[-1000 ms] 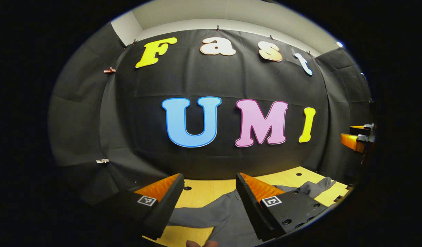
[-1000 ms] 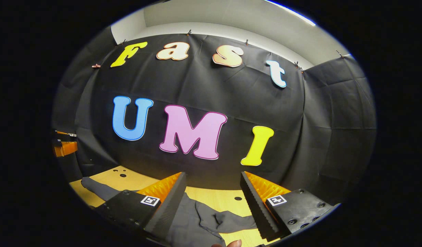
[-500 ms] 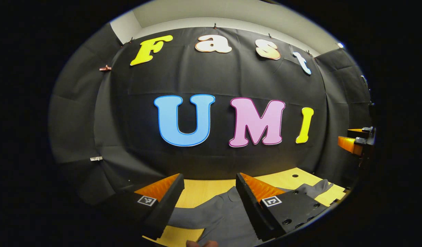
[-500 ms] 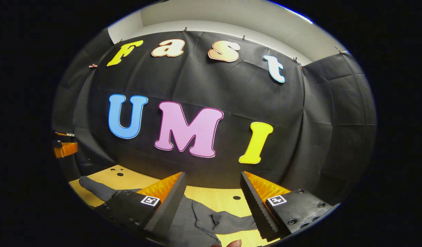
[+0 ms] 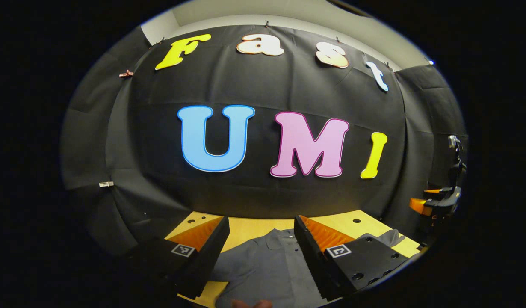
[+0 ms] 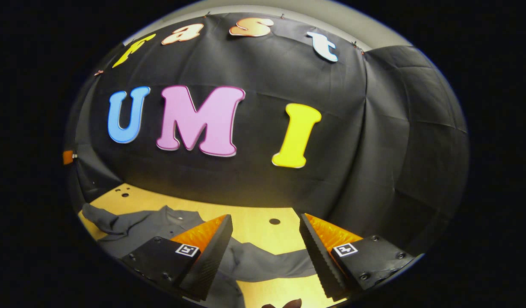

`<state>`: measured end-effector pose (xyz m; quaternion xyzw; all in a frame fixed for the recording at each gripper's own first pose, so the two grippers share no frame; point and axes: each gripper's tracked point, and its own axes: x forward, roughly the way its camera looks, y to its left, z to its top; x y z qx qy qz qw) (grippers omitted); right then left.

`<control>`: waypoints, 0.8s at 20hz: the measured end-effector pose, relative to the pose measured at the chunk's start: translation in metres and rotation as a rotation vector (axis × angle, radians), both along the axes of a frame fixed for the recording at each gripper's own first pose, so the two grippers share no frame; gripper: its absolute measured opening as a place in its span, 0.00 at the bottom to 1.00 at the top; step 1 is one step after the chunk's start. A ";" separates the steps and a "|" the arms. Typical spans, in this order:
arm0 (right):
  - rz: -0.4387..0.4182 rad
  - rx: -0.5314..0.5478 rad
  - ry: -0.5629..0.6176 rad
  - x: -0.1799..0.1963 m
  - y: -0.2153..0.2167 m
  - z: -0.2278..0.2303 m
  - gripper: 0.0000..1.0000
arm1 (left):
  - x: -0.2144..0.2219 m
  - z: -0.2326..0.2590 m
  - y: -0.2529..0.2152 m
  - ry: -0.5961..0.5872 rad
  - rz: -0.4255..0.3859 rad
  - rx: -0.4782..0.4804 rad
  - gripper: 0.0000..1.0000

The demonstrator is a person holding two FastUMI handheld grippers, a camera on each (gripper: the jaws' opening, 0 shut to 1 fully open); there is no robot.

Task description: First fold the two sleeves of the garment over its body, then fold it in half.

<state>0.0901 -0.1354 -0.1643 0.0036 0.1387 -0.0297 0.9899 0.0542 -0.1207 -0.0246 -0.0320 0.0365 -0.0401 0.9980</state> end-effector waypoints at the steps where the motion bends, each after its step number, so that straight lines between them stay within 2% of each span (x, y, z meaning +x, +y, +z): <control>1: -0.004 0.000 0.019 0.006 -0.011 -0.015 0.98 | 0.003 -0.001 -0.006 0.008 0.002 -0.006 0.96; 9: -0.018 0.018 0.237 0.047 -0.073 -0.164 0.98 | 0.017 -0.014 -0.045 0.071 0.042 0.061 0.96; 12: -0.043 0.070 0.330 0.053 -0.086 -0.223 0.98 | 0.017 -0.021 -0.054 0.098 0.060 0.078 0.96; 16: -0.068 0.071 0.405 0.057 -0.104 -0.273 0.98 | 0.016 -0.027 -0.058 0.130 0.088 0.126 0.96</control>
